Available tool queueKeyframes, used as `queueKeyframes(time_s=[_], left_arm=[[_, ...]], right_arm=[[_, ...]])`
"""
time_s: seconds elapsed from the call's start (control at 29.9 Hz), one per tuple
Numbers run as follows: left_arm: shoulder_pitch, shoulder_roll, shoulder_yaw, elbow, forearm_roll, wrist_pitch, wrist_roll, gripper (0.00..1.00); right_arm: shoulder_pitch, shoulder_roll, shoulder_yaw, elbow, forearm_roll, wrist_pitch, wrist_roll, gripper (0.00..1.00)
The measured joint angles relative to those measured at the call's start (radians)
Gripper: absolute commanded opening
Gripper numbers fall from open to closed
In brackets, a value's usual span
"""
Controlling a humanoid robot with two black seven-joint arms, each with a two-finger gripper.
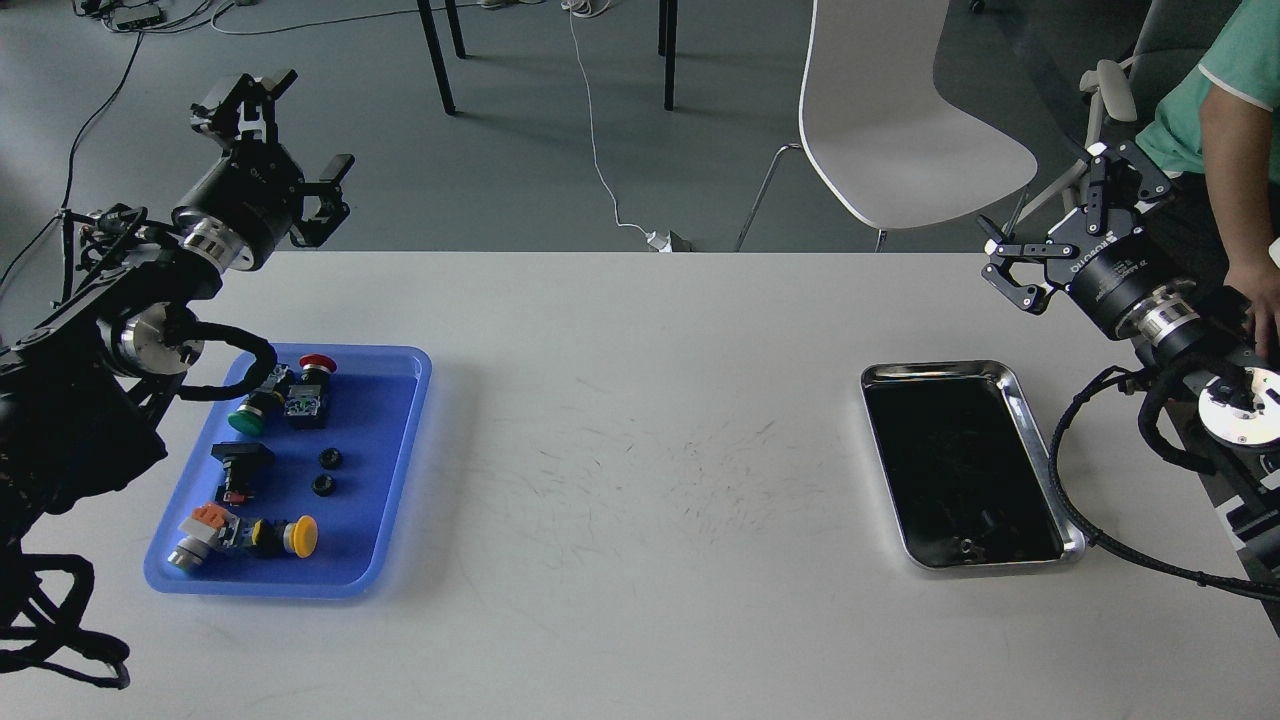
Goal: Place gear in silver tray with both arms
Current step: 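Lower the left gripper into the blue tray over the parts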
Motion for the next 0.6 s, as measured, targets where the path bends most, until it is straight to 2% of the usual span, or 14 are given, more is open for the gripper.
queueKeyframes(time_s=[0.13, 0.47, 0.6], left_arm=[[0.010, 0.094, 0.003, -0.166, 0.118, 0.016, 0.001, 0.98], [0.076, 0.440, 0.121, -0.713, 0.465, 0.152, 0.006, 0.98], [0.097, 0.570, 0.197, -0.899, 0.711, 0.233, 0.007, 0.98]], right_arm=[[0.000, 0.000, -0.004, 0.004, -0.001, -0.006, -0.001, 0.99], [0.001, -0.025, -0.004, 0.046, -0.001, -0.010, -0.003, 0.99], [0.000, -0.033, -0.007, 0.048, -0.001, -0.013, -0.003, 0.99]])
